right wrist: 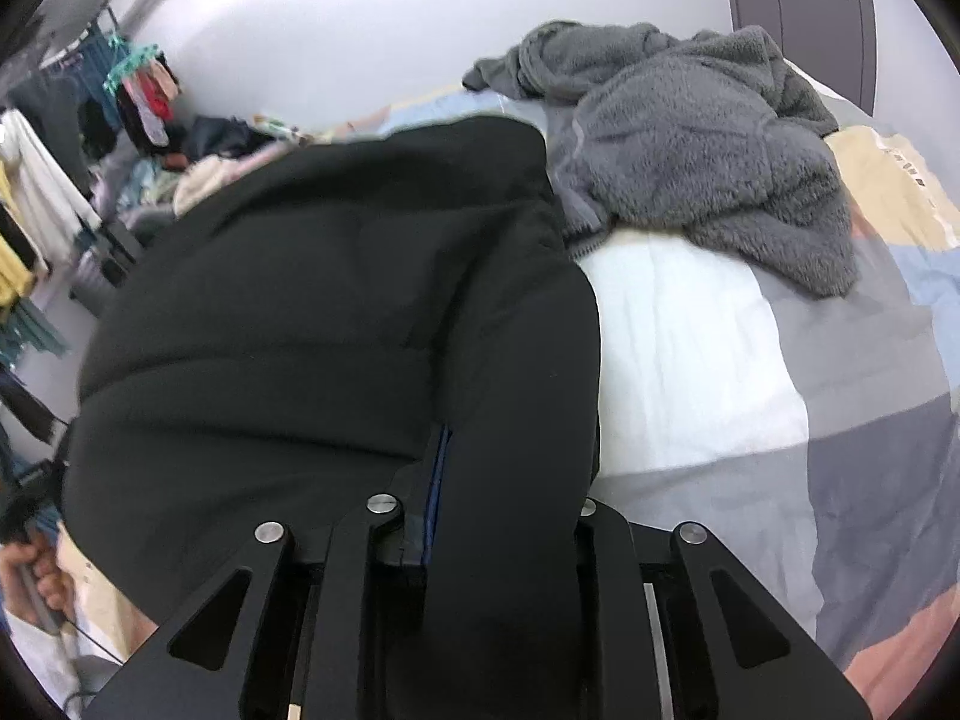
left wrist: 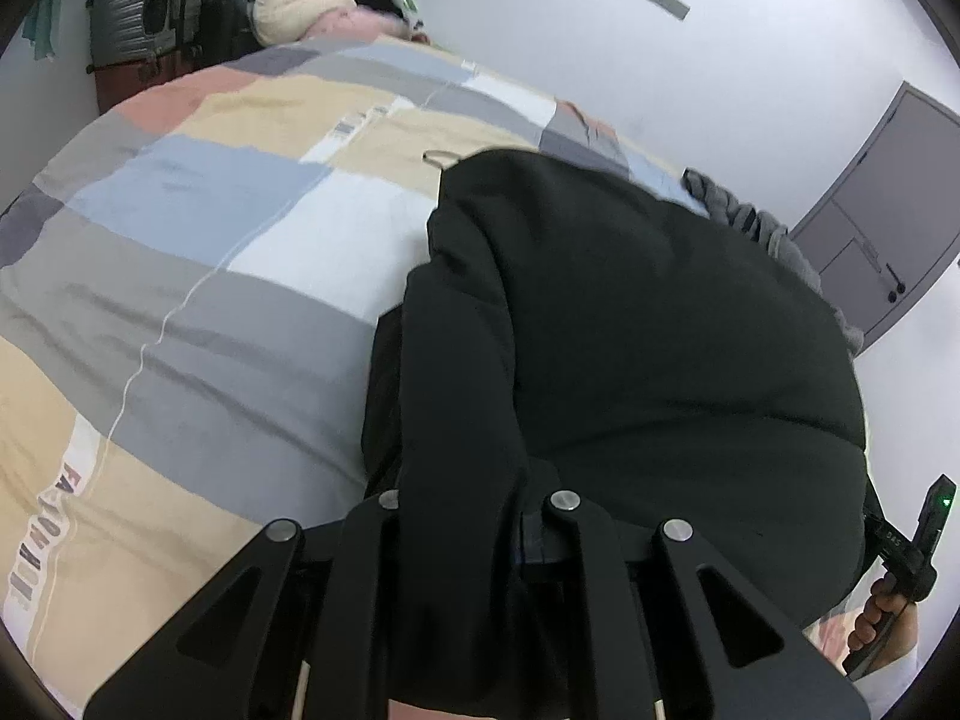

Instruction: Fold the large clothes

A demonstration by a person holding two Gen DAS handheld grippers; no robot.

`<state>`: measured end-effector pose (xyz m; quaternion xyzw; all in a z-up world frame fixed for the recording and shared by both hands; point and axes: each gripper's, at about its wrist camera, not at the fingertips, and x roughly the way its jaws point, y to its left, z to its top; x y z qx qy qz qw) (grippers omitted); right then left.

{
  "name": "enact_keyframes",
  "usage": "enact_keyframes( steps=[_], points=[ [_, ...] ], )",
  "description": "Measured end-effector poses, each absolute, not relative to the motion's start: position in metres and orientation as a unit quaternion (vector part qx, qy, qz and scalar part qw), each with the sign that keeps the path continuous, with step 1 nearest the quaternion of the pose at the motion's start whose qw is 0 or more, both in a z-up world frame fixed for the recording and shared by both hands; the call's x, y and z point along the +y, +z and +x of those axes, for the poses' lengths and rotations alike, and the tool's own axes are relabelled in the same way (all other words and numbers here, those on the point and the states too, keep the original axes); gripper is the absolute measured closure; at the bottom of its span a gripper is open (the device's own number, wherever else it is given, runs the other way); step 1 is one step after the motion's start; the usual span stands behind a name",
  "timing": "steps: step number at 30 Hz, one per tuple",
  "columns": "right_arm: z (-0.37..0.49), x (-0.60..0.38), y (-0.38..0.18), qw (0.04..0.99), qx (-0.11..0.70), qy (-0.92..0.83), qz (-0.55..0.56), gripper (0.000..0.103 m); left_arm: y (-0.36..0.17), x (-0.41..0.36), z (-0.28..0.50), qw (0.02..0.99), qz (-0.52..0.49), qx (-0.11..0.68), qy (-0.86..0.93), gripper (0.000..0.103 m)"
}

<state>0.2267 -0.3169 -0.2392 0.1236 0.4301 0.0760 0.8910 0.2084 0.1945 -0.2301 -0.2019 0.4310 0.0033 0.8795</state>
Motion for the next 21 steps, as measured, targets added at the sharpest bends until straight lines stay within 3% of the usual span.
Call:
enact_keyframes(
  steps=[5,11,14,16,17,19,21],
  points=[
    [0.221,-0.32,-0.241,0.888,0.44,0.064,0.119,0.079,-0.231,0.188,0.204,0.88,-0.184,0.438,0.01,0.087],
    [0.212,-0.327,-0.217,0.893,0.422,0.051,0.146,0.07,-0.217,0.189,0.2,0.882,-0.175,0.437,0.023,0.077],
    [0.207,-0.33,-0.201,0.899,0.407,0.049,0.155,0.061,-0.208,0.191,0.196,0.88,-0.185,0.436,0.021,0.06],
    [0.204,-0.331,-0.186,0.905,0.391,0.051,0.156,0.042,-0.197,0.19,0.191,0.887,-0.178,0.425,0.028,0.036],
    [0.202,-0.33,-0.179,0.91,0.382,0.052,0.154,0.036,-0.188,0.188,0.188,0.893,-0.17,0.415,0.033,0.029],
    [0.196,-0.327,-0.157,0.922,0.353,0.05,0.15,0.024,-0.172,0.186,0.183,0.902,-0.166,0.397,0.029,0.025],
    [0.192,-0.323,-0.136,0.931,0.331,0.056,0.142,0.021,-0.157,0.184,0.18,0.906,-0.164,0.389,0.029,0.023]
  ],
)
